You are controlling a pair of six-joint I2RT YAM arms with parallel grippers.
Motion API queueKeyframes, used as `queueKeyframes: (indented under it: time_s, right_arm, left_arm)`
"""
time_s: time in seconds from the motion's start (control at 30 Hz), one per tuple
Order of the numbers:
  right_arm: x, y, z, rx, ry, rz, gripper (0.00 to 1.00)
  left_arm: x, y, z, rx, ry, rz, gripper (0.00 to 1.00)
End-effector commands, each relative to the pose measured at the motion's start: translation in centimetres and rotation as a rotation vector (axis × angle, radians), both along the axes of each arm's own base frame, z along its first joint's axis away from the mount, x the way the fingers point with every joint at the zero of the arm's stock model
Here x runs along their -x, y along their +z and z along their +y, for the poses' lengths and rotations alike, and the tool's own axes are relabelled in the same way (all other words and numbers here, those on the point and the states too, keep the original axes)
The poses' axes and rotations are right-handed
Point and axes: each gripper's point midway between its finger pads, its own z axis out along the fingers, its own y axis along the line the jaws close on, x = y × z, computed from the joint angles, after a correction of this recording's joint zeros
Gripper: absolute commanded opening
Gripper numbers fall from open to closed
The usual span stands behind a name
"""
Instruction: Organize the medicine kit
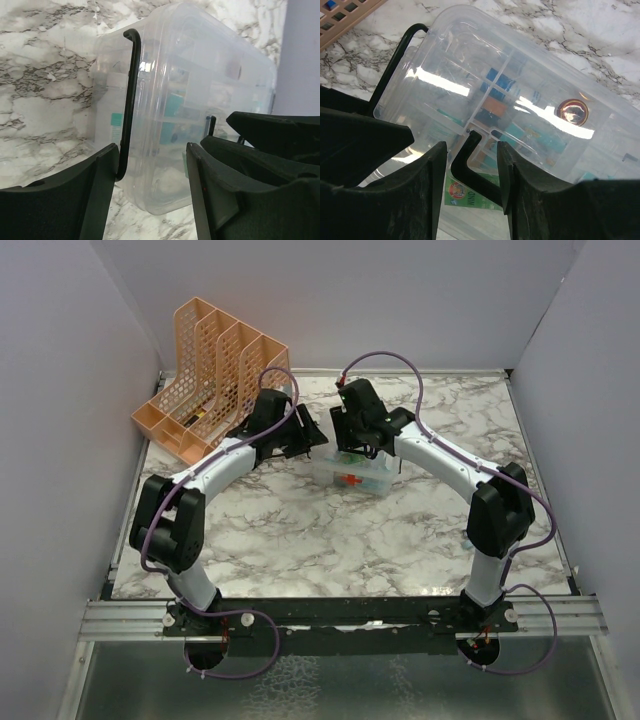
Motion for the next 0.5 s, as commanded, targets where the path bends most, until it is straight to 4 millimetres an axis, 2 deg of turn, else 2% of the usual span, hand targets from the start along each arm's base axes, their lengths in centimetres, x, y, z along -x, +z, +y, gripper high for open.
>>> queueKeyframes:
  time_s: [0.0, 0.2, 0.4, 0.47]
  right_arm:
    - [2.8, -4.4, -1.3, 0.078, -0.002, 0.148, 0.44]
    - [2.9, -4.6, -1.4, 0.076, -0.004, 0.153, 0.43]
    - [3.0, -4.8, -1.4, 0.073, -0.009, 0.156, 0.43]
    - [3.1, -4.8, -1.4, 0.072, -0.01, 0.158, 0.43]
  left_arm:
    - [1.1, -2.4, 0.1, -0.18, -0.038, 0.035, 0.57]
    - [2.1, -3.9, 1.2, -0.32, -0.041, 0.071, 0.53]
    - [2.8, -3.6, 1.5, -0.42, -0.057, 0.065, 0.51]
    - [3.3, -4.1, 1.9, -0.456, -0.06, 0.081, 0.5]
